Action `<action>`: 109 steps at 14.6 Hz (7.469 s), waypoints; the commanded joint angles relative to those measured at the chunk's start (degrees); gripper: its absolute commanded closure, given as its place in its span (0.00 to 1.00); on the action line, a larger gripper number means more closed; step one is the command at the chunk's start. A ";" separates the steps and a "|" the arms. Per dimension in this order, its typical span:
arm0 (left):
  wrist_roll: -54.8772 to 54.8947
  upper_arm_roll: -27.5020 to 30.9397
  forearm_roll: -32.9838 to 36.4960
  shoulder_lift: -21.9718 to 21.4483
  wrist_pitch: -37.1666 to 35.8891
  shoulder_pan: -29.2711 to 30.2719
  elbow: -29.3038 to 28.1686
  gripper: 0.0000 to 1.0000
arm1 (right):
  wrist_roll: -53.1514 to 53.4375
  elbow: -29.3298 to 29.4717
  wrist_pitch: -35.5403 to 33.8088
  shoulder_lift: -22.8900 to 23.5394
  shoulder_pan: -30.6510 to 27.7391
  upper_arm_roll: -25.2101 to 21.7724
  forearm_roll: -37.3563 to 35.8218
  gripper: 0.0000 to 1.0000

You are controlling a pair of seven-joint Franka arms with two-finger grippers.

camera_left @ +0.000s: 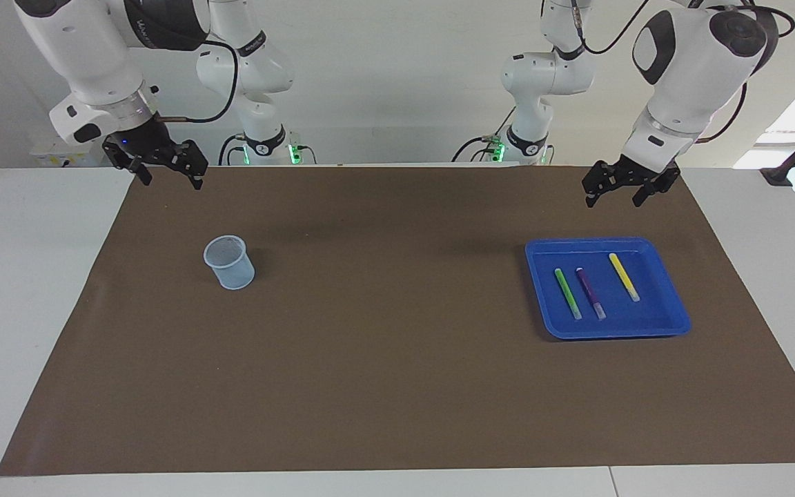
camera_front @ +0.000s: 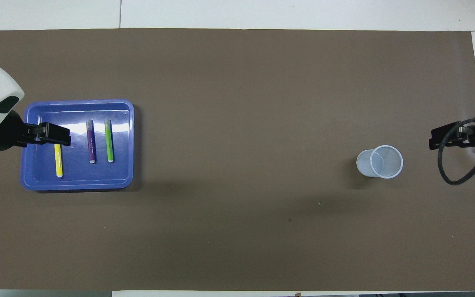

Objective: Transfer and insert pens with both arms

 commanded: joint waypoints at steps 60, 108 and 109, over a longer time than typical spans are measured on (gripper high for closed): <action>-48.74 -0.43 -16.42 13.48 -3.00 -3.03 10.69 1.00 | 16.01 -17.01 12.00 -7.67 2.16 1.73 51.88 0.00; -100.66 -0.70 -45.44 -0.16 21.17 -23.44 -6.45 0.03 | 23.48 -19.48 38.65 -5.66 22.99 2.61 50.57 1.00; -100.93 -0.70 -45.44 -0.33 21.17 -23.44 -6.45 0.00 | 23.40 -19.31 37.86 -5.66 22.90 2.61 49.79 1.00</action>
